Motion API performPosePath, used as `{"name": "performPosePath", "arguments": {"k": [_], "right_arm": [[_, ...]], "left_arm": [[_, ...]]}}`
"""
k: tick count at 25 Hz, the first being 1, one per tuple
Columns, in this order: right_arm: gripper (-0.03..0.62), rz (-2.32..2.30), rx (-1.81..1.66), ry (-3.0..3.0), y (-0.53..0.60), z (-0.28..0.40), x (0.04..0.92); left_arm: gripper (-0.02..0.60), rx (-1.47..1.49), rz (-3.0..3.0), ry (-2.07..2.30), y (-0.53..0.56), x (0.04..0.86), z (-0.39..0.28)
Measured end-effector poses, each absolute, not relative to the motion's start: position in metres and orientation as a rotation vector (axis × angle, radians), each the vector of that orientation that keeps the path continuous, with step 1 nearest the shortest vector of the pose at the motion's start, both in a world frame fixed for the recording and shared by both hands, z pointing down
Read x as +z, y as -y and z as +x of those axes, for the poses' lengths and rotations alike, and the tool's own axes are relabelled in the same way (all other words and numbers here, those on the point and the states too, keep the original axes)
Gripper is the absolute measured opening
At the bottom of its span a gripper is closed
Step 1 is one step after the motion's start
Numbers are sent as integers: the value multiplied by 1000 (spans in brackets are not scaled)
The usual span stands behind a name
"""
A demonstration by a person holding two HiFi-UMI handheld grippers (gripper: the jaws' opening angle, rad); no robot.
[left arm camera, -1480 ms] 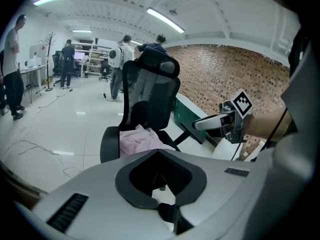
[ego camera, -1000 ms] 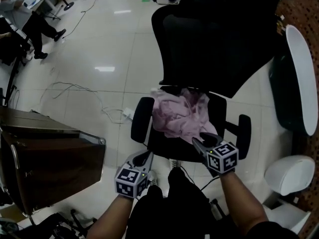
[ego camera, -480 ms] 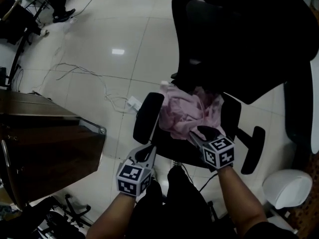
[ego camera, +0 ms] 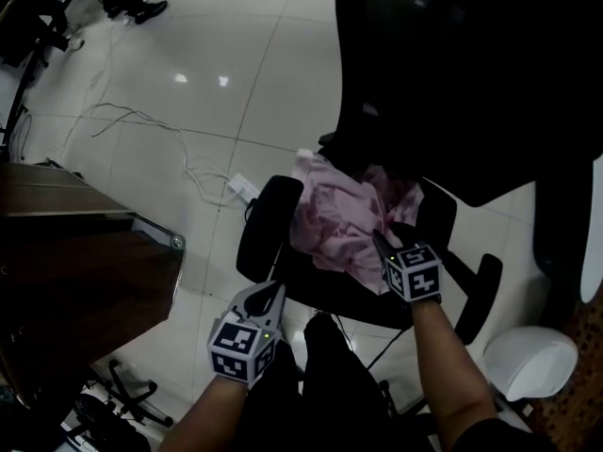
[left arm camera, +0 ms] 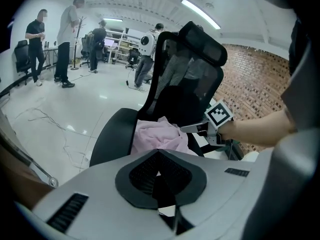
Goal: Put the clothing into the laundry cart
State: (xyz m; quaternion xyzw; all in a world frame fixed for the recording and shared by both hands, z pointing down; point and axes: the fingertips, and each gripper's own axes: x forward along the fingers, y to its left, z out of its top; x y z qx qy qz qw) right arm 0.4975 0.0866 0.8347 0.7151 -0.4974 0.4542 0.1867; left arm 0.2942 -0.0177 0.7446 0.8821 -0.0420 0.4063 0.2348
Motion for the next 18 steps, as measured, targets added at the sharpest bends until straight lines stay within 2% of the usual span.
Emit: {"name": "performPosePath", "arguments": {"k": [2, 6, 18], "right_arm": [[234, 1976, 1250, 1371, -87, 507, 852], [256, 1924, 1274, 1379, -81, 511, 879], [261, 1798, 1408, 1362, -73, 492, 952]], "left_arm": [[-2, 1120, 2410, 108, 15, 751, 297], [-2, 1121, 2393, 102, 15, 763, 303], [-2, 1124, 2370, 83, 11, 789, 316]]}}
